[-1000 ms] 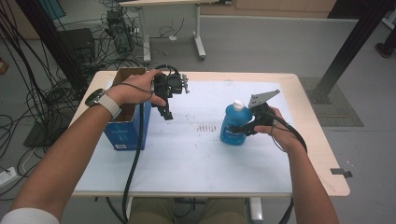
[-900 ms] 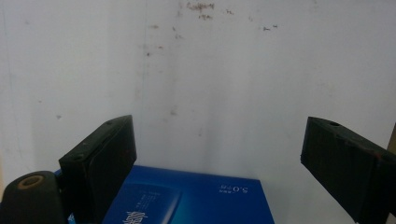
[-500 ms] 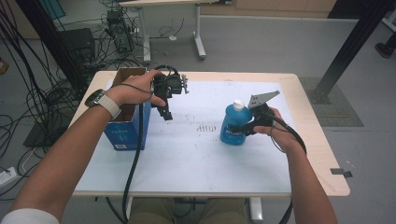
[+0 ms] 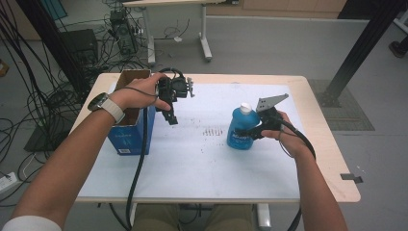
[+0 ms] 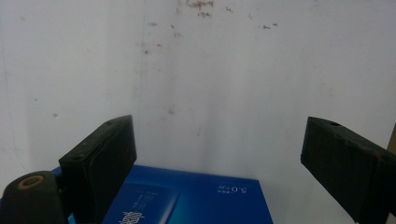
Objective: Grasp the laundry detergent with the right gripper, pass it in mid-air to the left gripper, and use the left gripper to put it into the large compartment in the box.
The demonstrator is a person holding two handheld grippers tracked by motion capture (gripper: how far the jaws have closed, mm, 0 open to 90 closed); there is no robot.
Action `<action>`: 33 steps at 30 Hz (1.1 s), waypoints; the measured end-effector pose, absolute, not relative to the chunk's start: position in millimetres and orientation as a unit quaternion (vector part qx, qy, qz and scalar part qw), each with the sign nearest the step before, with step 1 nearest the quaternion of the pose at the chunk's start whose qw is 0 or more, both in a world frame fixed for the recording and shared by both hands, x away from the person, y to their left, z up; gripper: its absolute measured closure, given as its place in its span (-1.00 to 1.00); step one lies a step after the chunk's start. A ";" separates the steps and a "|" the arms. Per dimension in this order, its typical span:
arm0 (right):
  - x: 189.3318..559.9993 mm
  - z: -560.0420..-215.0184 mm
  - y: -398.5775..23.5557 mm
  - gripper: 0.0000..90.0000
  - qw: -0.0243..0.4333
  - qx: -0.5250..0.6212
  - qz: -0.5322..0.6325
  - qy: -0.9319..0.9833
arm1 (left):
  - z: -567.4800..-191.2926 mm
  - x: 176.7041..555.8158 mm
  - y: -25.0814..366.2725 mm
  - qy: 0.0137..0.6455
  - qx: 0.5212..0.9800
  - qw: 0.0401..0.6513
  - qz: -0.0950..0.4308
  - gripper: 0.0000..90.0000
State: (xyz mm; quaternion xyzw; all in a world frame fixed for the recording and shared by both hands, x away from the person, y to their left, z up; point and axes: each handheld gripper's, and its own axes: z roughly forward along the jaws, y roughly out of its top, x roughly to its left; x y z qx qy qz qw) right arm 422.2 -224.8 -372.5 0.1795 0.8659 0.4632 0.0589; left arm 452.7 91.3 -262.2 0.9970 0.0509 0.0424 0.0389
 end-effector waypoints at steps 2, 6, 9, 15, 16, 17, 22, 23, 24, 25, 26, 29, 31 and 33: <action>422.2 -372.7 -224.5 -0.32 0.059 0.179 0.463 0.866 | -262.2 452.5 91.5 0.052 0.997 0.040 0.043 -0.76; 422.2 -372.7 -224.1 -0.28 0.059 0.178 0.464 0.866 | -262.7 452.4 91.8 0.050 0.997 0.038 0.043 -0.76; 422.4 -372.5 -224.0 -0.28 0.060 0.179 0.464 0.865 | -263.2 452.7 92.3 0.050 0.997 0.038 0.043 -0.76; 422.5 -373.5 -223.8 -0.28 0.060 0.179 0.467 0.864 | -263.4 452.6 92.5 0.050 0.997 0.038 0.043 -0.76; 422.6 -373.7 -223.7 -0.28 0.060 0.179 0.467 0.864 | -263.8 452.6 92.6 0.051 0.997 0.038 0.042 -0.76; 422.5 -374.1 -223.3 -0.28 0.059 0.179 0.468 0.864 | -264.0 452.5 92.6 0.052 0.997 0.038 0.041 -0.76; 423.3 -375.1 -223.3 -0.27 0.059 0.178 0.468 0.863 | -264.3 453.2 93.3 0.052 0.997 0.038 0.041 -0.76; 423.4 -375.1 -223.2 -0.27 0.059 0.178 0.469 0.863 | -264.4 453.2 93.4 0.052 0.997 0.037 0.041 -0.76; 423.4 -375.1 -223.2 -0.26 0.059 0.178 0.469 0.863 | -264.5 453.3 93.4 0.052 0.997 0.037 0.041 -0.76; 423.5 -375.3 -223.2 -0.26 0.059 0.178 0.469 0.863 | -264.9 453.0 93.3 0.053 0.997 0.037 0.040 -0.76; 423.5 -375.5 -223.2 -0.25 0.059 0.178 0.470 0.863 | -264.9 453.2 93.1 0.051 0.997 0.037 0.041 -0.76; 423.0 -376.4 -223.0 -0.24 0.059 0.179 0.472 0.861 | -265.6 453.0 92.7 0.052 0.997 0.036 0.040 -0.76; 423.1 -377.2 -223.0 -0.22 0.059 0.179 0.473 0.861 | -265.5 453.4 92.6 0.050 0.997 0.037 0.040 -0.76; 423.0 -377.4 -223.2 -0.22 0.059 0.178 0.473 0.861 | -265.7 452.9 92.7 0.053 0.997 0.038 0.040 -0.76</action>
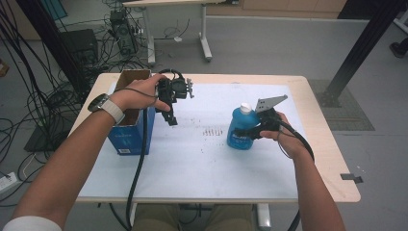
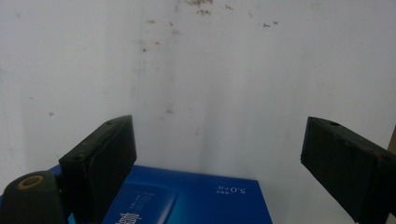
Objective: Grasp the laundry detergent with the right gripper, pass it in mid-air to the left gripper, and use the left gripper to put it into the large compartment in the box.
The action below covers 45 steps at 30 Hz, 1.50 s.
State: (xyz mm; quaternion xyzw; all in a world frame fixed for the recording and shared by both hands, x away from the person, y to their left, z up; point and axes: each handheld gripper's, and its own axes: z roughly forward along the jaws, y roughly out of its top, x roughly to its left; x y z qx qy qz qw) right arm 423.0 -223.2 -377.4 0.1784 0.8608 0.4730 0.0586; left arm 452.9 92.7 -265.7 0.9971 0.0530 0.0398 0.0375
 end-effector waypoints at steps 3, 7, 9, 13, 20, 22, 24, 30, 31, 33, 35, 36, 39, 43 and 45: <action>423.1 -377.6 -223.3 -0.21 0.058 0.177 0.474 0.860 | -265.8 453.1 93.0 0.052 0.997 0.036 0.040 -0.76; 422.7 -377.7 -223.4 -0.20 0.058 0.177 0.477 0.859 | -266.2 452.9 93.2 0.052 0.997 0.036 0.040 -0.76; 422.6 -377.5 -223.3 -0.20 0.059 0.176 0.478 0.858 | -266.0 452.8 93.1 0.052 0.997 0.037 0.040 -0.76; 422.4 -378.5 -223.1 -0.15 0.059 0.174 0.481 0.857 | -266.5 452.5 93.4 0.054 0.997 0.038 0.039 -0.76; 422.5 -381.3 -225.0 -0.10 0.058 0.170 0.493 0.851 | -267.7 453.1 93.8 0.054 0.997 0.039 0.039 -0.76; 422.5 -381.4 -224.8 -0.09 0.061 0.167 0.493 0.852 | -267.6 453.2 94.0 0.054 0.997 0.040 0.040 -0.76; 422.6 -381.5 -225.1 -0.09 0.061 0.166 0.494 0.851 | -267.6 453.3 94.4 0.054 0.997 0.040 0.039 -0.76; 422.5 -381.5 -225.0 -0.08 0.061 0.167 0.494 0.851 | -268.0 452.9 95.5 0.054 0.997 0.041 0.040 -0.76; 422.6 -381.6 -225.0 -0.08 0.061 0.168 0.494 0.851 | -267.8 452.9 95.6 0.054 0.997 0.041 0.040 -0.76; 422.6 -381.6 -224.9 -0.08 0.061 0.168 0.495 0.851 | -267.9 452.8 95.9 0.055 0.997 0.040 0.039 -0.76; 422.7 -381.5 -224.8 -0.07 0.061 0.168 0.494 0.851 | -267.8 452.6 95.9 0.056 0.997 0.042 0.039 -0.76; 422.7 -381.6 -224.9 -0.07 0.060 0.169 0.495 0.850 | -267.7 452.5 95.9 0.055 0.997 0.041 0.039 -0.76; 422.8 -381.7 -225.1 -0.07 0.059 0.169 0.495 0.850 | -267.8 452.2 96.1 0.055 0.997 0.041 0.040 -0.76; 423.0 -381.9 -225.1 -0.07 0.059 0.170 0.496 0.849 | -267.0 451.9 96.5 0.055 0.997 0.042 0.041 -0.76; 423.3 -382.0 -225.4 -0.07 0.059 0.171 0.497 0.849 | -266.7 451.7 96.7 0.055 0.997 0.041 0.041 -0.76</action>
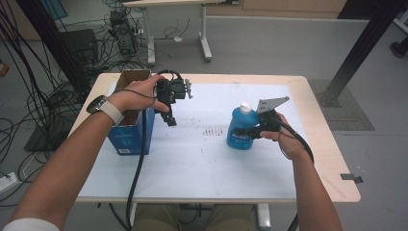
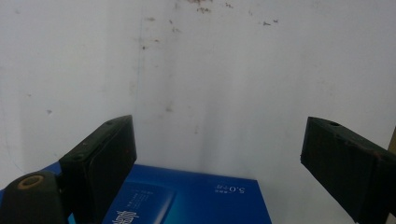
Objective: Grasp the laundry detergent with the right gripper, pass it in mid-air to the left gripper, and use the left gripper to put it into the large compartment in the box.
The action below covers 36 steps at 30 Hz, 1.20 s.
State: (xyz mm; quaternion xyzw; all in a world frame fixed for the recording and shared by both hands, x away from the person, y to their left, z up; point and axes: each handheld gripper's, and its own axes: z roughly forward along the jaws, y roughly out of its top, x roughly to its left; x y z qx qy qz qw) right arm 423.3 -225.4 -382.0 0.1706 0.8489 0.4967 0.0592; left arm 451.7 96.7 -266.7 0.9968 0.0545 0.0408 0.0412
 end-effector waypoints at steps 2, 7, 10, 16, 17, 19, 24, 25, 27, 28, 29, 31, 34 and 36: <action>423.4 -382.0 -225.4 -0.07 0.059 0.170 0.496 0.849 | -266.5 451.5 96.8 0.055 0.997 0.041 0.041 -0.76; 423.7 -382.0 -225.4 -0.07 0.059 0.171 0.497 0.849 | -266.6 451.1 96.3 0.054 0.997 0.042 0.041 -0.76; 423.5 -381.9 -225.4 -0.07 0.059 0.172 0.497 0.849 | -266.5 451.0 96.2 0.054 0.997 0.042 0.041 -0.76; 423.6 -381.9 -225.4 -0.07 0.059 0.172 0.497 0.849 | -266.1 450.7 96.2 0.055 0.997 0.041 0.041 -0.76; 423.7 -382.0 -225.4 -0.07 0.060 0.171 0.497 0.849 | -266.1 450.6 96.3 0.055 0.997 0.041 0.041 -0.76; 423.8 -382.0 -225.5 -0.07 0.059 0.172 0.497 0.848 | -265.8 450.6 96.4 0.054 0.997 0.042 0.041 -0.76; 423.7 -382.0 -225.5 -0.07 0.059 0.171 0.497 0.849 | -265.2 450.0 96.7 0.055 0.997 0.042 0.042 -0.76; 423.8 -382.0 -225.5 -0.07 0.059 0.172 0.497 0.849 | -265.3 450.1 96.7 0.055 0.997 0.042 0.042 -0.76; 424.1 -382.1 -225.6 -0.07 0.059 0.174 0.498 0.848 | -265.4 449.9 96.7 0.055 0.997 0.044 0.043 -0.76; 424.0 -382.0 -225.5 -0.07 0.059 0.173 0.497 0.848 | -265.6 449.7 96.6 0.055 0.997 0.044 0.043 -0.76; 424.0 -382.1 -225.5 -0.07 0.059 0.172 0.497 0.848 | -265.9 449.7 96.6 0.054 0.997 0.045 0.043 -0.76; 423.9 -382.0 -225.6 -0.07 0.058 0.173 0.498 0.848 | -266.0 449.6 96.4 0.055 0.997 0.044 0.042 -0.76; 423.9 -382.1 -225.5 -0.07 0.059 0.174 0.498 0.848 | -266.1 449.7 96.1 0.053 0.997 0.043 0.042 -0.76; 424.0 -382.0 -225.5 -0.07 0.059 0.173 0.498 0.848 | -266.0 449.7 96.0 0.054 0.997 0.043 0.042 -0.76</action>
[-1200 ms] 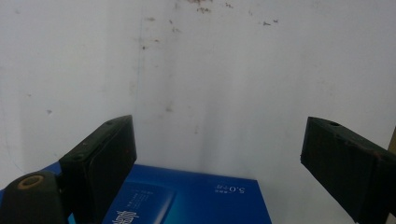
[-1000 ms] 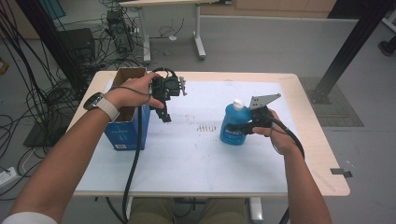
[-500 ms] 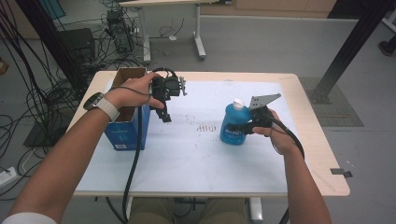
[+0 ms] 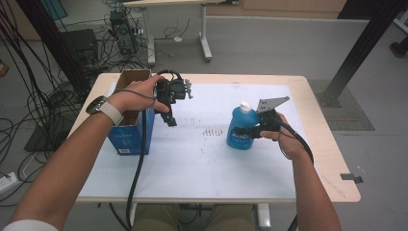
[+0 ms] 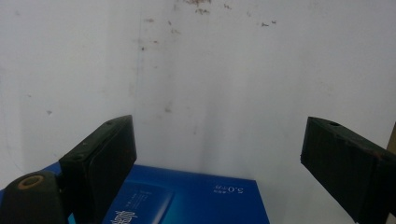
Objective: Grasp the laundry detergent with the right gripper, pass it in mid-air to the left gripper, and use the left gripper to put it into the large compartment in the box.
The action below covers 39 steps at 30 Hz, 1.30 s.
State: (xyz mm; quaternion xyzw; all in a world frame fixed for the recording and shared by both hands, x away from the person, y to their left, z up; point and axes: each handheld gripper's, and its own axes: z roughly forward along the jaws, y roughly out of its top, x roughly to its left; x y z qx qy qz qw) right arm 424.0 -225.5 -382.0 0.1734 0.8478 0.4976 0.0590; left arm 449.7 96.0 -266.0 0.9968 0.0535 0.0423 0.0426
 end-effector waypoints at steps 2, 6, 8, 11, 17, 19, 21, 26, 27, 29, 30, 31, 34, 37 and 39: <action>424.1 -382.0 -225.5 -0.07 0.059 0.173 0.498 0.848 | -265.9 449.7 96.1 0.056 0.997 0.043 0.042 -0.76; 424.2 -382.1 -225.4 -0.07 0.060 0.173 0.498 0.848 | -266.1 449.7 96.6 0.055 0.997 0.044 0.042 -0.76; 424.3 -382.2 -225.4 -0.07 0.059 0.174 0.499 0.847 | -265.9 450.1 96.7 0.054 0.997 0.042 0.043 -0.76; 424.1 -382.5 -225.6 -0.07 0.060 0.175 0.500 0.846 | -265.9 449.9 96.5 0.055 0.997 0.043 0.043 -0.76; 423.8 -382.7 -225.5 -0.07 0.061 0.175 0.501 0.845 | -266.6 449.4 95.9 0.055 0.997 0.044 0.043 -0.76; 423.7 -382.6 -225.4 -0.07 0.061 0.176 0.500 0.846 | -266.4 449.5 96.2 0.054 0.997 0.044 0.043 -0.76; 423.8 -382.5 -225.5 -0.07 0.061 0.176 0.500 0.846 | -266.2 449.4 96.5 0.055 0.997 0.044 0.043 -0.76; 423.7 -382.5 -225.2 -0.07 0.062 0.175 0.500 0.846 | -266.1 448.9 96.5 0.055 0.997 0.044 0.043 -0.76; 423.7 -382.5 -225.3 -0.07 0.061 0.175 0.500 0.846 | -266.0 448.9 96.6 0.055 0.997 0.043 0.044 -0.76; 423.5 -382.5 -225.3 -0.07 0.061 0.176 0.500 0.846 | -266.0 448.8 96.5 0.055 0.997 0.043 0.044 -0.76; 423.7 -382.6 -225.4 -0.07 0.061 0.177 0.500 0.846 | -266.0 448.8 96.5 0.055 0.997 0.044 0.044 -0.76; 423.8 -382.6 -225.5 -0.07 0.061 0.177 0.500 0.846 | -265.9 448.8 96.4 0.055 0.997 0.044 0.044 -0.76; 424.0 -382.7 -225.6 -0.07 0.060 0.177 0.501 0.845 | -266.3 448.6 96.3 0.055 0.997 0.044 0.043 -0.76; 424.0 -382.7 -225.6 -0.07 0.060 0.177 0.501 0.845 | -265.8 448.1 96.3 0.054 0.997 0.042 0.044 -0.76; 424.3 -382.7 -225.6 -0.07 0.061 0.177 0.501 0.845 | -264.9 447.8 96.6 0.055 0.997 0.042 0.044 -0.76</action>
